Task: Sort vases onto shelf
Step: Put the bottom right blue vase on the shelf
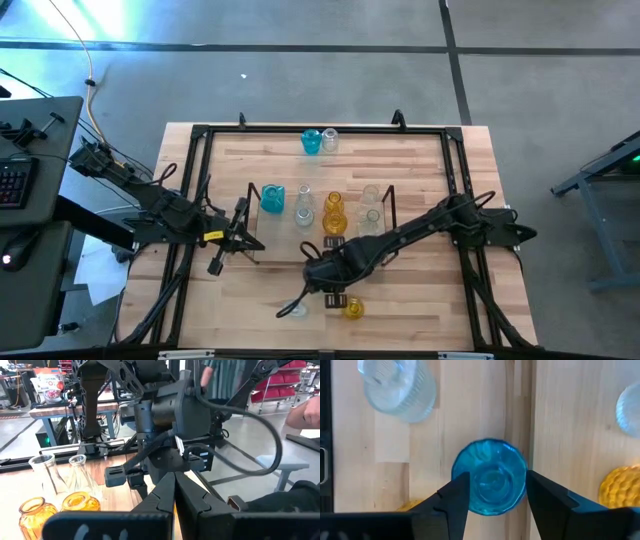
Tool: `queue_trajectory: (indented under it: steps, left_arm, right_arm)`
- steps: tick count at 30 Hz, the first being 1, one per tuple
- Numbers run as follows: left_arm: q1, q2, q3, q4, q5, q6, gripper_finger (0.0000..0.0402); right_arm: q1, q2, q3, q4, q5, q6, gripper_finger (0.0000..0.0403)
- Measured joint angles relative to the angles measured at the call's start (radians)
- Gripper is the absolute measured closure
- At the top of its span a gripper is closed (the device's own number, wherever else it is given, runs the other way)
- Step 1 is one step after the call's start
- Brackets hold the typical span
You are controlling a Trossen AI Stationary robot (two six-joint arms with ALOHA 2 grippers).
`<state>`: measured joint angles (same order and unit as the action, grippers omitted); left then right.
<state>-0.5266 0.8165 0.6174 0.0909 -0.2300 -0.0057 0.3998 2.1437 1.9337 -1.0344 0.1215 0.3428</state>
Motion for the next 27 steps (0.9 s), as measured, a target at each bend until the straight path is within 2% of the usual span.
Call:
queue_trajectory:
  steps: [10,15,17,23,27]
  left_arm:
    - [0.0,0.0,0.0,-0.008,-0.001,0.001,0.0401]
    - [0.0,0.0,0.0,-0.018,-0.001,0.0,0.0401]
    - [0.0,0.0,0.0,-0.018,-0.001,-0.001,0.0401]
    - [0.0,0.0,0.0,-0.018,-0.001,-0.009,0.0401]
    - [0.0,0.018,0.0,-0.014,-0.001,-0.016,0.0401]
  right_arm:
    - [0.028,0.0,0.172,-0.109,0.001,-0.068,0.0231]
    - [0.081,-0.001,0.253,-0.215,0.17,-0.134,0.0263]
    - [0.103,-0.009,0.242,-0.222,0.241,-0.136,0.0288]
    - [0.146,-0.041,0.145,-0.156,0.355,-0.139,0.0389]
    - [0.158,-0.095,0.038,-0.026,0.378,-0.164,0.0387]
